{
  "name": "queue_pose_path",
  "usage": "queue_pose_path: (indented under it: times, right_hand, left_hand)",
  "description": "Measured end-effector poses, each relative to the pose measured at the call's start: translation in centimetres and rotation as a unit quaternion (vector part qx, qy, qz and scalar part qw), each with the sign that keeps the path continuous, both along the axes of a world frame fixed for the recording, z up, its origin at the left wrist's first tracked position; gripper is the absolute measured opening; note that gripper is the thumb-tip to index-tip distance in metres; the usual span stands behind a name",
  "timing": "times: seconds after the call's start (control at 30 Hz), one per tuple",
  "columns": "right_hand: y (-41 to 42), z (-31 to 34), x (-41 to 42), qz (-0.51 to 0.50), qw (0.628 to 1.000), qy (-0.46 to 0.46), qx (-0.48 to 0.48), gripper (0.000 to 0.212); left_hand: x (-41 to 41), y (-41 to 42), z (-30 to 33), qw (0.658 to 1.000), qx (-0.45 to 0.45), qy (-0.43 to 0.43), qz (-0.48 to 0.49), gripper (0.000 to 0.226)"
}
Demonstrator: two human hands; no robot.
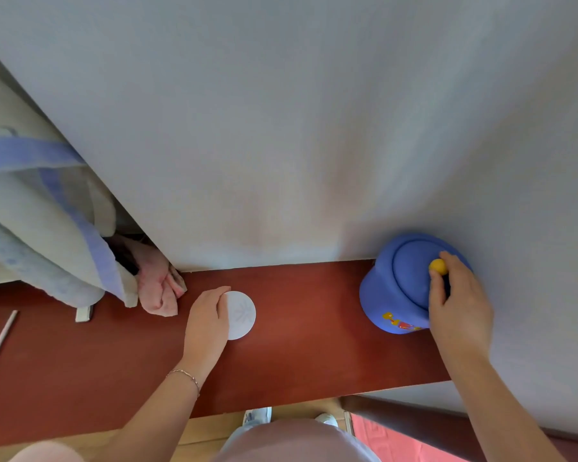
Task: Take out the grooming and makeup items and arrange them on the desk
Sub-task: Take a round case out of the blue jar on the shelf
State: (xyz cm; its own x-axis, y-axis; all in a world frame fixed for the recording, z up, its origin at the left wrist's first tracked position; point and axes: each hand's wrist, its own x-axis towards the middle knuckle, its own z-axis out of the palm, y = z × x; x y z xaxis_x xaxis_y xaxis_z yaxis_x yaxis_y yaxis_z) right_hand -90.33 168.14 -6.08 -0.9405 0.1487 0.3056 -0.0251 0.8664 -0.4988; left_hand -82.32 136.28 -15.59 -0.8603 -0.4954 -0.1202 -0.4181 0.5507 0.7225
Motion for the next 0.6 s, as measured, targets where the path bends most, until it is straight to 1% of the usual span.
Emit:
queue_pose_path:
  times: [0.07,0.17,0.33,0.4,0.47,0.53,0.6]
  right_hand:
    - [0.0,-0.1,0.0,-0.002,1.0,-0.001,-0.003,0.053]
    - [-0.2,0.0,0.2,0.006,1.0,0.009,-0.004,0.06]
    - [-0.1,-0.1,0.2,0.006,1.0,0.018,0.006,0.059]
    - [0.2,-0.1,0.0,0.018,1.0,0.012,0.018,0.062]
    - [0.4,0.2,-0.1,0.031,0.998,0.012,0.045,0.064]
    - [0.2,1.0,0.0,0.028,0.995,0.053,0.076,0.059]
    - [-0.9,1.9,0.8,0.059,0.987,0.113,0.094,0.049]
  left_hand:
    - [0.1,0.2,-0.5,1.0,-0.02,0.009,0.005,0.03]
    - [0.3,0.3,-1.0,0.999,-0.025,0.013,0.015,0.032]
    - [0.4,0.3,-1.0,0.999,-0.032,0.019,-0.002,0.032]
    - [0.6,-0.1,-0.7,0.998,-0.045,0.022,-0.033,0.031]
    - [0.8,-0.7,0.0,0.993,-0.074,0.031,-0.09,0.032]
    - [1.2,-1.5,1.1,0.979,-0.121,0.054,-0.157,0.041]
    - [1.4,-2.4,2.0,0.961,-0.169,0.08,-0.204,0.043]
